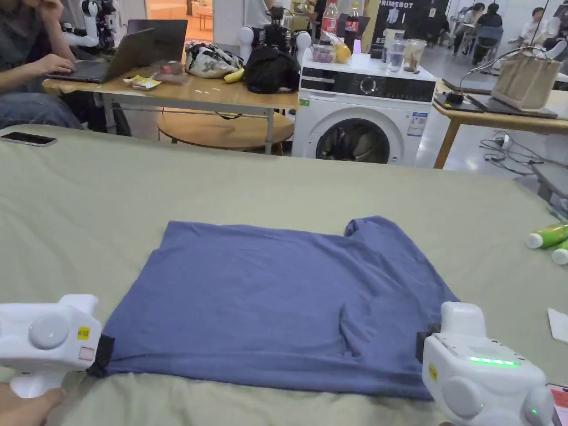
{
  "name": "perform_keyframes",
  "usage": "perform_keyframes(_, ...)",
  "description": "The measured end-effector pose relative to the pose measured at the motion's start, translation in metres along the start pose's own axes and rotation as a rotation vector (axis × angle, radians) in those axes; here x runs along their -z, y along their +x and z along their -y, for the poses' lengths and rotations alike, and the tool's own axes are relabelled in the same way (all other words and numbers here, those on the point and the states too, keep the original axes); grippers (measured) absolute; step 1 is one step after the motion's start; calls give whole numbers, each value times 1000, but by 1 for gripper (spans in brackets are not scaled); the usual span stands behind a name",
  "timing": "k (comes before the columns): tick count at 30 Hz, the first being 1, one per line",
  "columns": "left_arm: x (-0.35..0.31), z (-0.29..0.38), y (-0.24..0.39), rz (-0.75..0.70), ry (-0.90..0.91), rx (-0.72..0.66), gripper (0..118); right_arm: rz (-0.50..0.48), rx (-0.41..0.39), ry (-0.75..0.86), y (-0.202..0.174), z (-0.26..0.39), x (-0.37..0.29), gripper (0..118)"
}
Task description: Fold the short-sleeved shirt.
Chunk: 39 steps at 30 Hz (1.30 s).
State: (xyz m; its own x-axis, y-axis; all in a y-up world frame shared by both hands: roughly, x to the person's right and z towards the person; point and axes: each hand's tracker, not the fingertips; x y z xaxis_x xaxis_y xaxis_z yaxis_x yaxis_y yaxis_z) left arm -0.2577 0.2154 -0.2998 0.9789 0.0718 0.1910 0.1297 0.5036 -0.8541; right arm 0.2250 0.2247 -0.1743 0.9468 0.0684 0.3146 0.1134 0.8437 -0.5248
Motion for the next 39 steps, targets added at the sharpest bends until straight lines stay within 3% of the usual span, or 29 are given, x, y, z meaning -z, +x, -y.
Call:
perform_keyframes(2,1,-1,-7,19,7,-10,1,8,1,-51,13,-3,3,47)
perform_keyframes(3,-1,1,-8,27,13,-15,1,11,-2,-99,20,-6,7,57)
perform_keyframes(12,-5,2,-10,42,34,-24,1,-18,-46,-335,66,11,37,59)
perform_keyframes(14,-5,3,-11,42,38,-29,1,-48,-44,-411,68,23,46,58)
perform_keyframes(15,-5,3,-11,42,40,-31,1,-72,-30,-439,69,30,50,51)
perform_keyframes(17,-5,5,-11,42,48,-33,1,-81,-9,-364,67,40,47,43)
perform_keyframes(18,-5,6,-10,43,55,-30,1,-65,-17,-329,67,42,43,19)
perform_keyframes(19,-6,7,-10,43,60,-29,1,-83,-19,-346,66,41,43,6)
perform_keyframes(20,-8,8,-10,45,67,-28,1,-141,9,-337,66,40,42,6)
perform_keyframes(22,-13,8,-10,48,90,-21,1,-97,3,-340,61,38,39,5)
perform_keyframes(30,-56,-19,-22,143,249,-58,0,-101,36,-207,63,-15,7,5)
perform_keyframes(33,-59,-44,-24,149,285,-54,0,-113,81,-176,66,-43,13,5)
perform_keyframes(39,-39,-109,-26,143,296,-67,0,-110,73,-151,59,-90,58,5)
